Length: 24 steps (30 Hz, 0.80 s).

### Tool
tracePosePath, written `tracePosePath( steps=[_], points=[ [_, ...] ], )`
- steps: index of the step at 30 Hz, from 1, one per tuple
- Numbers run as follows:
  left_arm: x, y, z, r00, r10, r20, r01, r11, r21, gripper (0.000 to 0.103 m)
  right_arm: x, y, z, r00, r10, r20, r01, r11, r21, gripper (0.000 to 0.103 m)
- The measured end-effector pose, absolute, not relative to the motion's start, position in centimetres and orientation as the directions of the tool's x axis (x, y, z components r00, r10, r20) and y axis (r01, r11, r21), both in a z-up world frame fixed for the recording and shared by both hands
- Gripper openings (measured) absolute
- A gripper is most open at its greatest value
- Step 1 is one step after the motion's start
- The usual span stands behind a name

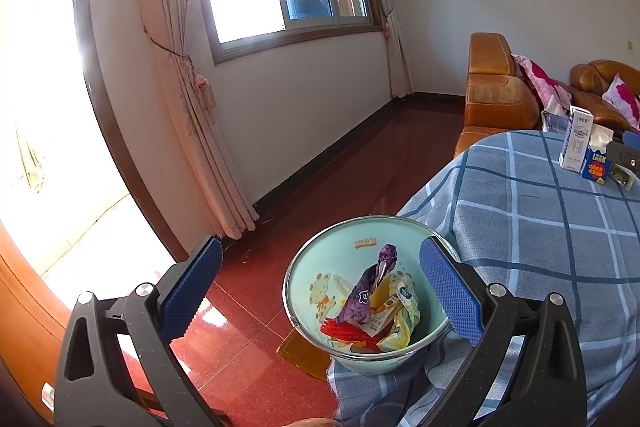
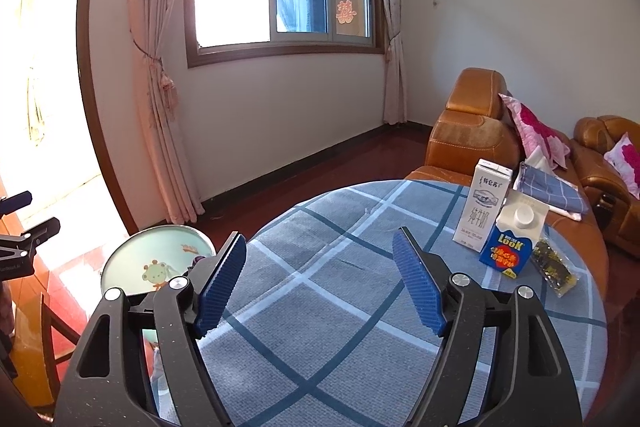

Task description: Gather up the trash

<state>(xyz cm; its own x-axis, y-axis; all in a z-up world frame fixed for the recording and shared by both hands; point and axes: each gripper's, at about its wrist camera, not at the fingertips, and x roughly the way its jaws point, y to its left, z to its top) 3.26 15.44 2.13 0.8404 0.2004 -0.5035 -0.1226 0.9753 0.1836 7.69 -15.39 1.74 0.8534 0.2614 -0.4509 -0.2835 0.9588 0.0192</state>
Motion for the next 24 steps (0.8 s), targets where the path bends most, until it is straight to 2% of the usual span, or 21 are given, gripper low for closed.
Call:
tracePosePath(
  steps=[14,17,21,24],
  points=[
    [3.5,15.2,1.7,0.832,0.218,-0.51,-0.121,0.969,0.217,0.097,7.6,-15.4,1.3,0.85,0.255,-0.46,-0.283,0.959,0.007,0.076],
    [3.5,15.2,1.7,0.832,0.21,-0.514,-0.117,0.971,0.208,0.097,7.6,-15.8,0.9,0.85,0.245,-0.467,-0.278,0.961,-0.003,0.079],
    [3.4,15.6,1.6,0.831,0.188,-0.523,-0.108,0.978,0.181,0.097,7.7,-17.6,-0.1,0.847,0.197,-0.494,-0.246,0.969,-0.034,0.082],
    [3.6,15.8,1.4,0.825,0.167,-0.539,-0.095,0.983,0.16,0.097,9.2,-22.5,-2.2,0.812,0.11,-0.573,-0.137,0.991,-0.004,0.083]
  ],
)
